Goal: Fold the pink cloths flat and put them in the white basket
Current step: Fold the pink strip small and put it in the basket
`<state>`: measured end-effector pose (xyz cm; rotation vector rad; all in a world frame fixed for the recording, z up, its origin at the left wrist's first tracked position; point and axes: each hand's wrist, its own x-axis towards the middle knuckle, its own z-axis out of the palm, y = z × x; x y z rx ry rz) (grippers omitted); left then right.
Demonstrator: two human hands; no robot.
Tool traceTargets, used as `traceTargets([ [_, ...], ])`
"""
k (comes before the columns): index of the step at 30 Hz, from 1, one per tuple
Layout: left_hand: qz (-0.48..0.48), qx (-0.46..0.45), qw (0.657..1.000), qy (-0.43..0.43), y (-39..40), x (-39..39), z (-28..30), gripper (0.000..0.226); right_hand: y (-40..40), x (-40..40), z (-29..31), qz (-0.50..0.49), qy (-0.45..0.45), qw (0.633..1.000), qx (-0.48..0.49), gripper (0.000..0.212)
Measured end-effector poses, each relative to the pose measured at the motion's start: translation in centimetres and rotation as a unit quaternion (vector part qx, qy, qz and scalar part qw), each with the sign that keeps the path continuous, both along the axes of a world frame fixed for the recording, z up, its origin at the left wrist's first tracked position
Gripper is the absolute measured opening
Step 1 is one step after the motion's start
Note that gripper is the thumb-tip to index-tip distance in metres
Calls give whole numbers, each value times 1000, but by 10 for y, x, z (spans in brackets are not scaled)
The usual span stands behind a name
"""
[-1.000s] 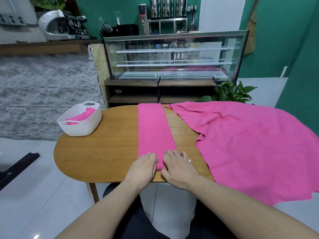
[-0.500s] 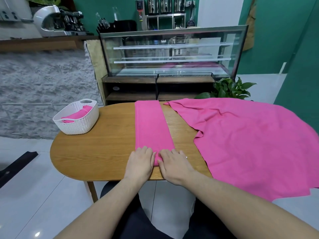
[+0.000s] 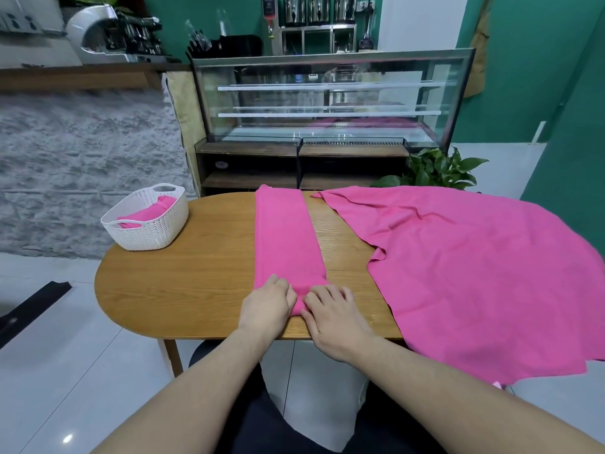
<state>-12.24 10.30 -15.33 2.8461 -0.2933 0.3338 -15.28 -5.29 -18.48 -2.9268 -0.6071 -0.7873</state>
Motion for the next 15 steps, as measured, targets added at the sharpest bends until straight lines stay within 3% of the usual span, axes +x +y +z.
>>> traceTargets([
  [5,-27,33,992,-118,9,-8,-16,34,2,3,7,2,11,999,-43,23],
  [9,-55,16,984,-169,16,-11,-25,28,4,8,18,16,79,996,-35,35],
  [12,-69,16,989,-126,19,-7,-27,33,6,10,20,26,92,995,-8,39],
  [15,-60,26,996,-65,15,-4,-21,23,5,11,16,18,26,999,-28,27],
])
